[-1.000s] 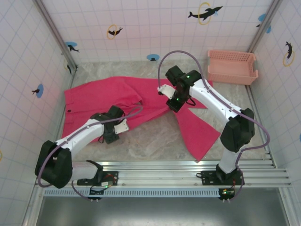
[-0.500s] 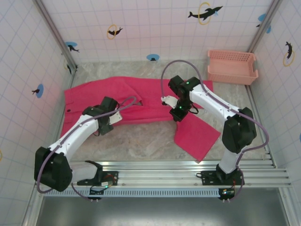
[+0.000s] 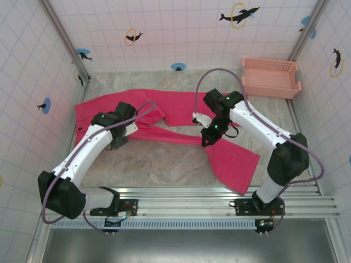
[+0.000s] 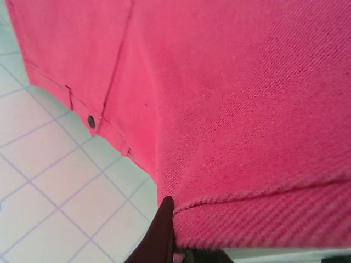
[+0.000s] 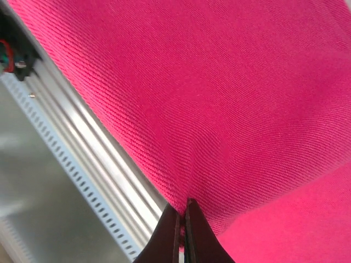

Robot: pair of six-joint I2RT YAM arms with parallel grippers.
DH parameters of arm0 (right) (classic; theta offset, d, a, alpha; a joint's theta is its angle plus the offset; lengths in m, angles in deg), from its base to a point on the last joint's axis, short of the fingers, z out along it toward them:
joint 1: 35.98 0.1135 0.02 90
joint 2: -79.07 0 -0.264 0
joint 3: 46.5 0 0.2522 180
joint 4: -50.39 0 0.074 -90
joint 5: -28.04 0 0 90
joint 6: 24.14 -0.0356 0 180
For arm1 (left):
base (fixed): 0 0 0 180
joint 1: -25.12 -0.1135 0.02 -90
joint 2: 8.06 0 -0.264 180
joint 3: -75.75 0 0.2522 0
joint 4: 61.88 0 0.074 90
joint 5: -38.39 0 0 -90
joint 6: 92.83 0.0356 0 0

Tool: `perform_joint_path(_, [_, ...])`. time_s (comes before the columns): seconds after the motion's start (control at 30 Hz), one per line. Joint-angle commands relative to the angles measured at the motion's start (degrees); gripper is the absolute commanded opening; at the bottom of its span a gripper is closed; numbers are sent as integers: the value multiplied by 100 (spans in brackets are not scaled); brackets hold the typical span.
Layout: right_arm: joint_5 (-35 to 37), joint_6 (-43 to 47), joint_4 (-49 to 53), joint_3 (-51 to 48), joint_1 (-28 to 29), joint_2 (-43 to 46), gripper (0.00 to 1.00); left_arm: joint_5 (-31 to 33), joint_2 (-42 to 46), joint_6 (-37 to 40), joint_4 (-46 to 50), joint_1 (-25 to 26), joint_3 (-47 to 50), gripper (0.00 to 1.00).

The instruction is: Roll up the long pants

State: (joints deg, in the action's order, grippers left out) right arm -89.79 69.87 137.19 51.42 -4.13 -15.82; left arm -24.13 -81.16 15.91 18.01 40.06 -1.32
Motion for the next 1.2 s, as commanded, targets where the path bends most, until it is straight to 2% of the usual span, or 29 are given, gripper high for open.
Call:
perform_joint_path(0.0, [516,-201,1480,172,-335,-196,0,1239,186,-268,855,-329,70,0])
perform_joint_path(0.13, [1465,-201,1663,1001,-572,-659,0,1434,-157,155,524,-451,-361,0])
perform_joint_path(0.27, [2014,-334,1411,2003,-804,-1266,0,1270,-1189,498,112,-825,-1429,0])
perform_joint_path(0.43, [2358,-662,1009,3310,-959,-2080,0,1069,-2514,464,28,-1089,-2842,0])
perform_joint_path(0.67, [2911,-739,1427,5628,-1181,-3575,0,915,-4065,561,-118,-1407,-4591,0])
perform_joint_path(0.77, [3037,-761,1256,5997,-1277,-4053,0,1229,-4527,905,-672,-1493,-4970,0])
perform_joint_path(0.9, [3259,-771,666,6108,-1377,-4471,0,1016,-5135,1203,-1286,-1518,-5715,0])
perform_joint_path(1.03, [3295,-830,361,6700,-1568,-5037,0,968,-6086,1362,-1351,-1521,-6826,0])
perform_joint_path(1.17, [3145,-944,-202,7021,-1735,-5316,2,976,-6667,1402,-1728,-1519,-7045,0])
